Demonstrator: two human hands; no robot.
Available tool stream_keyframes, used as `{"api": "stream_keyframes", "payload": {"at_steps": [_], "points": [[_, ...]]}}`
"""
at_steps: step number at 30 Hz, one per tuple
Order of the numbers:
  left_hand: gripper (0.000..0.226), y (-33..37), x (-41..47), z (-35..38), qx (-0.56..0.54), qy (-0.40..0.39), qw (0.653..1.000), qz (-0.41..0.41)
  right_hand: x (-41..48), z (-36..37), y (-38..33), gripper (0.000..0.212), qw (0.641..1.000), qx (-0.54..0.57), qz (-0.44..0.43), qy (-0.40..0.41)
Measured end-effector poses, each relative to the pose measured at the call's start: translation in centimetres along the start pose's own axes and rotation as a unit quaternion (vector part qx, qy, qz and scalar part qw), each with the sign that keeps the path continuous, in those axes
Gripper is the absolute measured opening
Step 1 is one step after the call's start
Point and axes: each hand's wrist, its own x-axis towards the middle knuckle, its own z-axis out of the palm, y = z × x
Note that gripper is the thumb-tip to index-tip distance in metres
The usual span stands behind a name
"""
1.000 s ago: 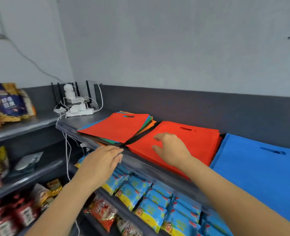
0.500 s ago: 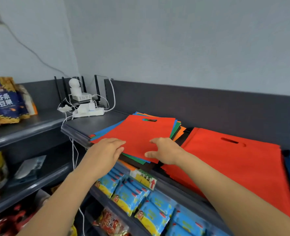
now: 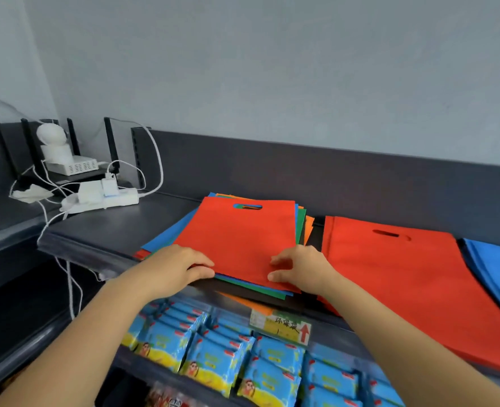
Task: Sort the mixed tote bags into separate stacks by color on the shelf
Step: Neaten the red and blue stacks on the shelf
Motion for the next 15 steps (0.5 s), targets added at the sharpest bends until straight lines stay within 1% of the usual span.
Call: {"api": "stream_keyframes", "payload": {"at_steps": [3, 5, 6, 8, 9, 10, 11, 12, 13, 14, 15], "points": [[0.026, -0.9, 0.6, -0.3, -0.008, 0.009, 1.0, 0.009, -0.4, -0.3, -0.5, 0.042, 0.999, -0.013, -0.013, -0.032], [0.025, -1.3, 1.0, 0.1, 0.02, 0.046, 0.999, 0.021, -0.8, -1.1, -1.0, 0.045, 0.999, 0.021, -0.003, -0.046], [0.027, -1.4, 1.1, 0.2, 0.027, 0.069, 0.997, 0.028, -1.0, -1.6, -1.1, 0.047, 0.998, 0.046, 0.022, -0.026], [0.029, -1.7, 1.0, 0.7, 0.016, 0.115, 0.992, 0.038, -1.0, -2.6, -0.8, 0.047, 0.991, 0.071, 0.101, 0.058], [0.032, -1.7, 0.9, 0.8, 0.0, 0.139, 0.989, 0.045, -1.1, -3.1, -0.5, 0.044, 0.983, 0.091, 0.143, 0.076], [0.038, -1.4, 0.7, 0.9, -0.012, 0.162, 0.986, 0.048, -1.4, -3.4, -0.2, 0.038, 0.97, 0.15, 0.182, 0.062], [0.046, -0.9, 0.4, 0.9, -0.015, 0.186, 0.981, 0.055, -1.7, -3.6, -0.3, 0.035, 0.949, 0.23, 0.213, 0.028], [0.051, 0.0, 0.4, 0.8, -0.012, 0.209, 0.976, 0.063, -2.3, -3.8, -0.3, 0.035, 0.924, 0.306, 0.229, 0.002], [0.05, 0.9, 0.3, 0.7, -0.005, 0.231, 0.97, 0.071, -2.6, -3.8, -0.4, 0.033, 0.908, 0.353, 0.227, 0.0], [0.046, 1.9, 0.4, 0.6, 0.005, 0.245, 0.966, 0.08, -3.0, -4.0, -0.2, 0.032, 0.903, 0.366, 0.223, 0.029], [0.044, 3.0, 0.5, 0.5, 0.008, 0.249, 0.964, 0.091, -3.3, -4.3, 0.1, 0.032, 0.899, 0.373, 0.219, 0.074]]}}
